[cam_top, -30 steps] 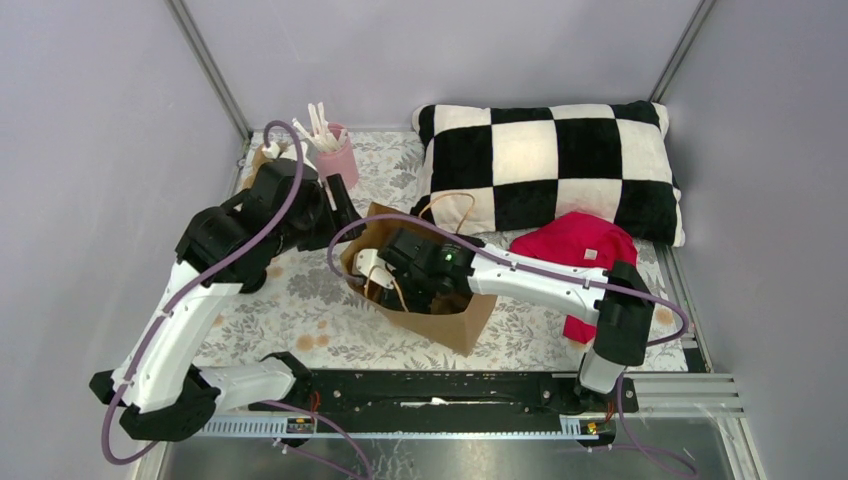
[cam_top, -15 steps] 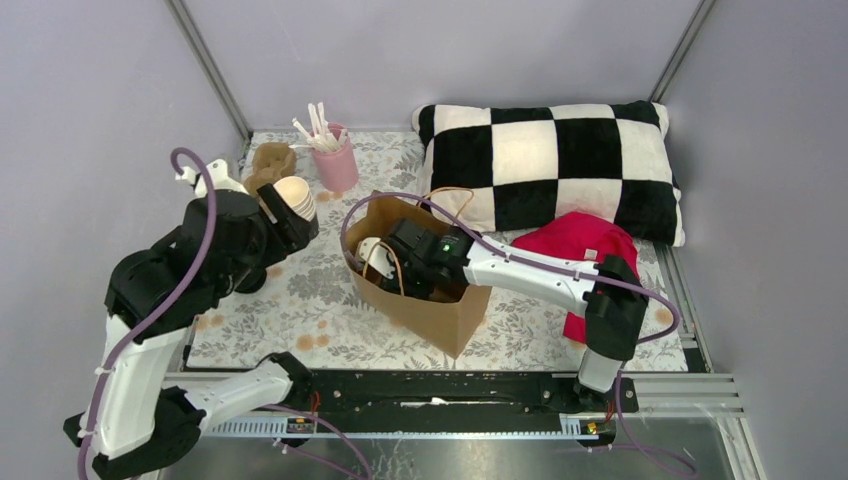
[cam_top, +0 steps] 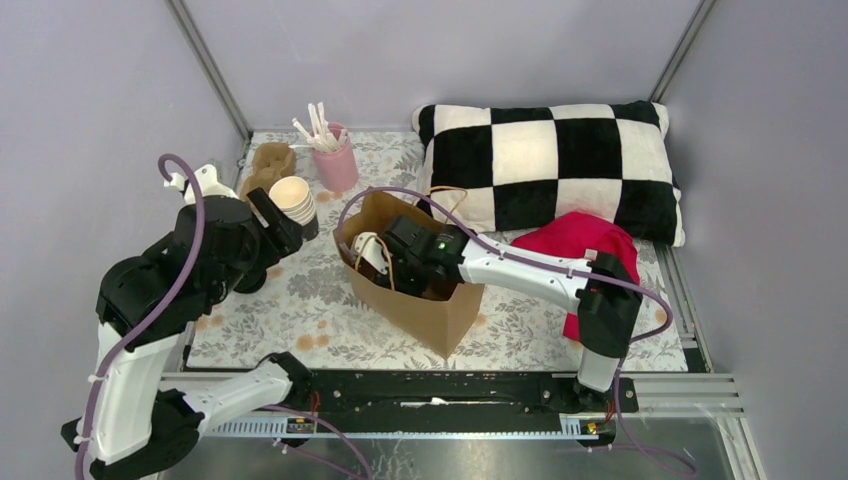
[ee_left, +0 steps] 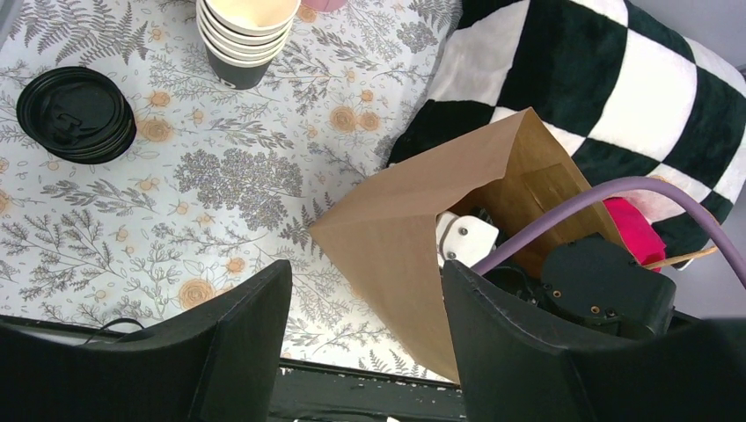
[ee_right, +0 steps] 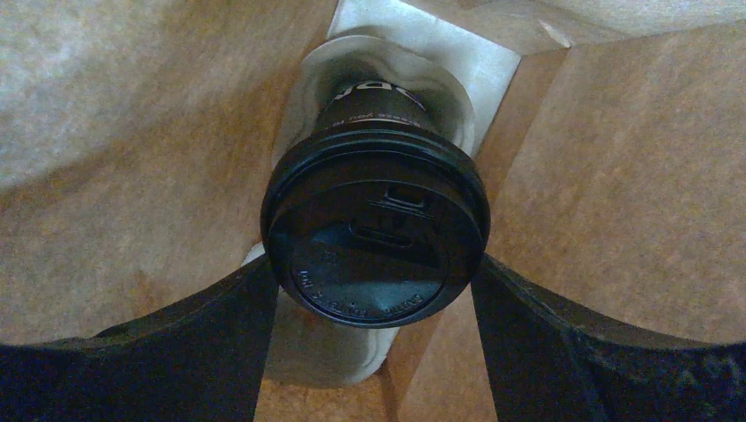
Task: Pack the takeout coffee
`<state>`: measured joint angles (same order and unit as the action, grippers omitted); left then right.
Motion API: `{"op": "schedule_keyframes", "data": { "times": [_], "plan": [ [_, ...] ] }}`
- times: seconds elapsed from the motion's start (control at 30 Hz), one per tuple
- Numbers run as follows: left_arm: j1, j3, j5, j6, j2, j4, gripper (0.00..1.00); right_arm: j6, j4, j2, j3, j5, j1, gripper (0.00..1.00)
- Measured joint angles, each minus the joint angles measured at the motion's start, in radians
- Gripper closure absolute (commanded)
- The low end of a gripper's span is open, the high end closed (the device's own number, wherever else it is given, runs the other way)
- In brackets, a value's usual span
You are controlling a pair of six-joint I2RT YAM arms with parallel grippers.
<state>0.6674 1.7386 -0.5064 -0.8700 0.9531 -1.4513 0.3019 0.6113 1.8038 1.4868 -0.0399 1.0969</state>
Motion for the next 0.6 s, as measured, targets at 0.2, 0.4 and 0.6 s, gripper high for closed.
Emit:
{"op": "schedule_keyframes", "data": {
  "times": [0.2, 0.4, 0.6],
  "plan": [
    [0.0, 0.0, -0.003, -0.006, -0.02, -0.006, 0.33, -0.021, 0.0, 0.044, 0.047, -0.011, -0.003, 0.27],
    [0.0, 0.0, -0.004, -0.018, -0.053, -0.016, 0.34, -0.036, -0.003, 0.072, 0.076, -0.023, -0.008, 0.26],
    [0.0, 0.0, -0.006, -0.021, -0.068, -0.018, 0.34, -0.045, -0.012, 0.098, 0.101, -0.035, -0.012, 0.25]
  ]
}}
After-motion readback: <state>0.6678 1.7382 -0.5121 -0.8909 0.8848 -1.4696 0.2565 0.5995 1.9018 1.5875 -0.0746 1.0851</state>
